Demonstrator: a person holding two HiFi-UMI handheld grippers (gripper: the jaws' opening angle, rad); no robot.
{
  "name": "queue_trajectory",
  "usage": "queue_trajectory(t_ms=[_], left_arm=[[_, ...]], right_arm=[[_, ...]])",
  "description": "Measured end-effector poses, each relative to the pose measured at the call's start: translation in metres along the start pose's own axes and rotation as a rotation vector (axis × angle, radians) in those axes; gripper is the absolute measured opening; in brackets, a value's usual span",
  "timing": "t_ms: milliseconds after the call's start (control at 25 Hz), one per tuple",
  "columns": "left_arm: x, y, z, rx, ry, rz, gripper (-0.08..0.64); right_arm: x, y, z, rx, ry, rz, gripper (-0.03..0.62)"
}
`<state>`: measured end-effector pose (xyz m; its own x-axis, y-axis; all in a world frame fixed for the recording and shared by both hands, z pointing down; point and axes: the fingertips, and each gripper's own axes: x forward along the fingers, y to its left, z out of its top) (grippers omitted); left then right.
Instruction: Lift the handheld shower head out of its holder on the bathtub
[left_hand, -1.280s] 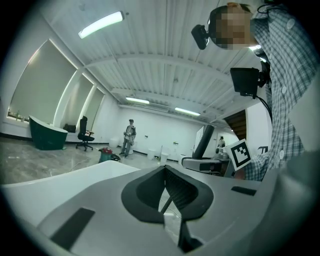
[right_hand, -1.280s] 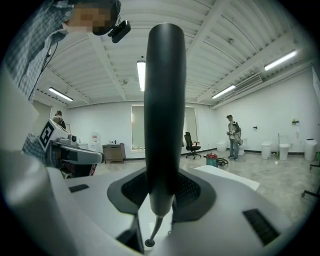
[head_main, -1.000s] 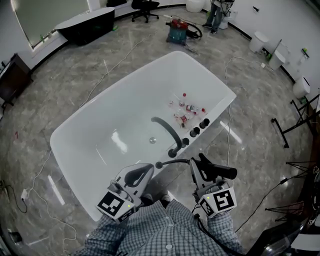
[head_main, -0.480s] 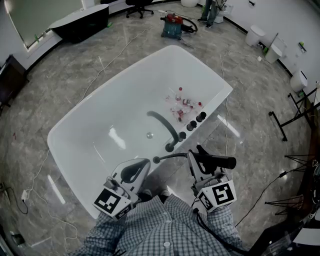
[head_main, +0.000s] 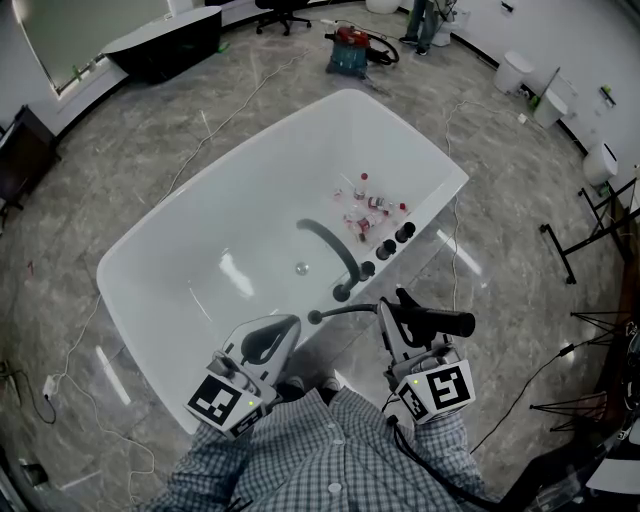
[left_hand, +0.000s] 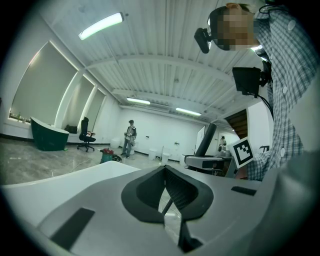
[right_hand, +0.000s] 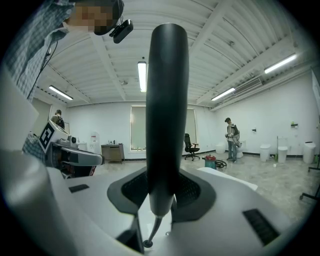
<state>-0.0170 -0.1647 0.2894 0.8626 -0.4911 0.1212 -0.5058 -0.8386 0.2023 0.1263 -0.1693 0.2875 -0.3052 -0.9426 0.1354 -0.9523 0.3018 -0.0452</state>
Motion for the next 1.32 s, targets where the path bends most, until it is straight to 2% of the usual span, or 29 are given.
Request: queue_trajectory(t_ms=[1320], left_arm=[[-0.0041,-0.0073,-0.0043,0.003,0.001,0.007,0.006]], right_arm=[[-0.0074,-0.0014,-0.0024,-0.002,-0.003,-0.007,0.117]])
